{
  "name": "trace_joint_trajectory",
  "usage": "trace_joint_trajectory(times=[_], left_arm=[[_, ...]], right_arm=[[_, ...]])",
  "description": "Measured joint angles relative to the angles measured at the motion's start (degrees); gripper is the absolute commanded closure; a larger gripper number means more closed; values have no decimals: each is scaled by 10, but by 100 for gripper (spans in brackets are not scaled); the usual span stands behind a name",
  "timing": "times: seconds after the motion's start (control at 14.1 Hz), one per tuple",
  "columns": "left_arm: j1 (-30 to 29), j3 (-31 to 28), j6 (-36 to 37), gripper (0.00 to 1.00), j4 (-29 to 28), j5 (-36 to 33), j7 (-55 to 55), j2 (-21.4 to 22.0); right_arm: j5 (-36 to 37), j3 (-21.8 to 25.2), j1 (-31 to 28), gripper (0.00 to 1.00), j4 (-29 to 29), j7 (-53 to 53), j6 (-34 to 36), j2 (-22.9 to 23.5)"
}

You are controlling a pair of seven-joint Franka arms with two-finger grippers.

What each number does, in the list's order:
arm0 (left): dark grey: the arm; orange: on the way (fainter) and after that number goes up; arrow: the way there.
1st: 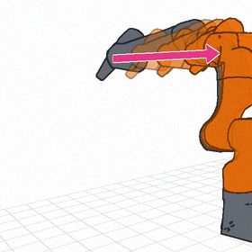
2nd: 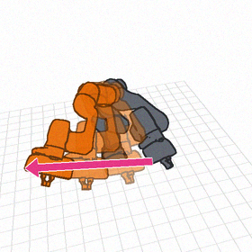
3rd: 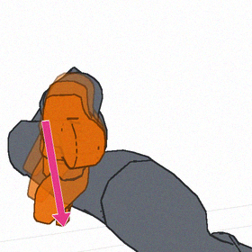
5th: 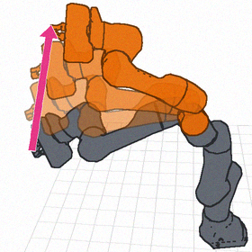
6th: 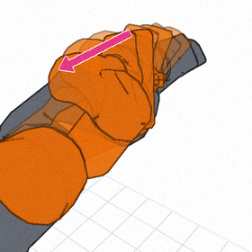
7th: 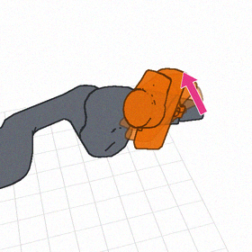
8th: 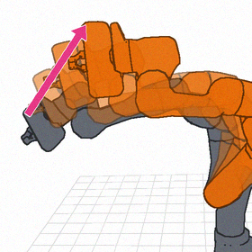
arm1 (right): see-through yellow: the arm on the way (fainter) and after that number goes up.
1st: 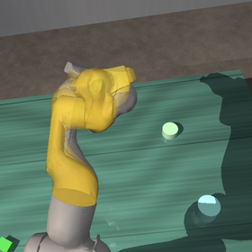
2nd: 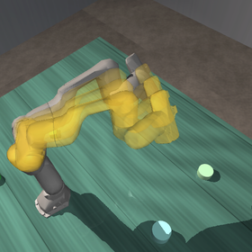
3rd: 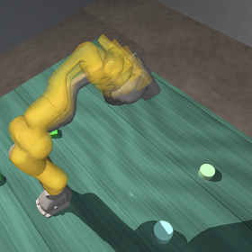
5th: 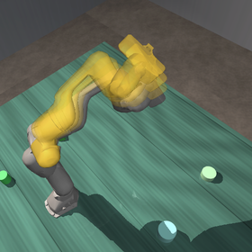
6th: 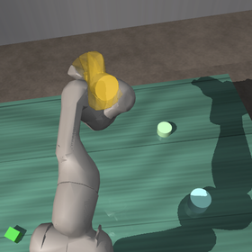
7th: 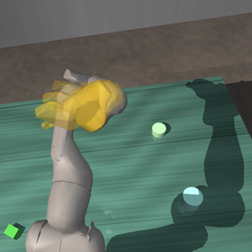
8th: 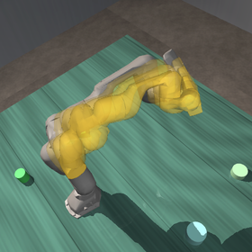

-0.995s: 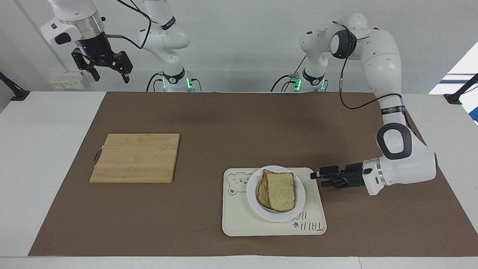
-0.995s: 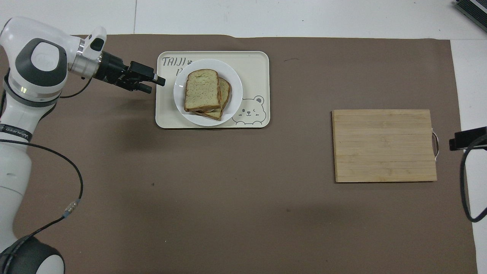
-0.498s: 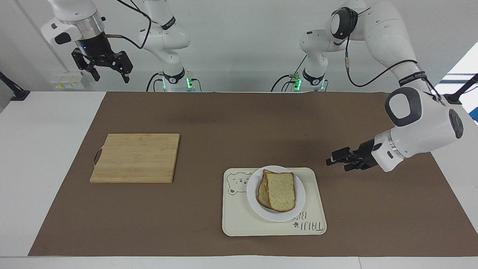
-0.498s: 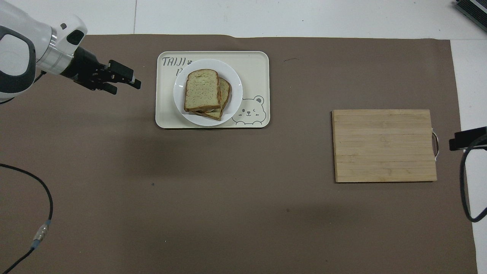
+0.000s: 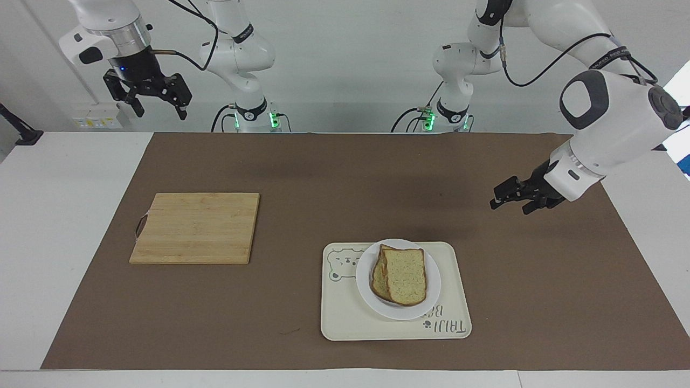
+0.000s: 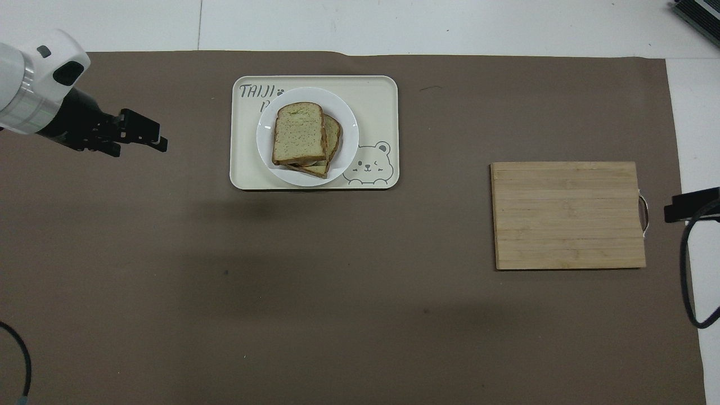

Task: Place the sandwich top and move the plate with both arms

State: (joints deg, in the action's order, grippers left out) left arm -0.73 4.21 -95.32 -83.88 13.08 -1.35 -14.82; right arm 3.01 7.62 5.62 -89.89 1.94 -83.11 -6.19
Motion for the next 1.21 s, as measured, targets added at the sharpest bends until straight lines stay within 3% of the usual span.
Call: trace_joint_trajectory(times=[0.28,1.0,1.21], left_arm=[[-2,-1,-2,0,-42,-37,9,61],[6,4,-4,0,-80,-91,8,141],[35,-14,9,0,-83,-104,8,153]], right_arm=[[0,0,0,0,0,0,0,0],[0,0,0,0,0,0,0,0],[0,0,0,0,0,0,0,0]])
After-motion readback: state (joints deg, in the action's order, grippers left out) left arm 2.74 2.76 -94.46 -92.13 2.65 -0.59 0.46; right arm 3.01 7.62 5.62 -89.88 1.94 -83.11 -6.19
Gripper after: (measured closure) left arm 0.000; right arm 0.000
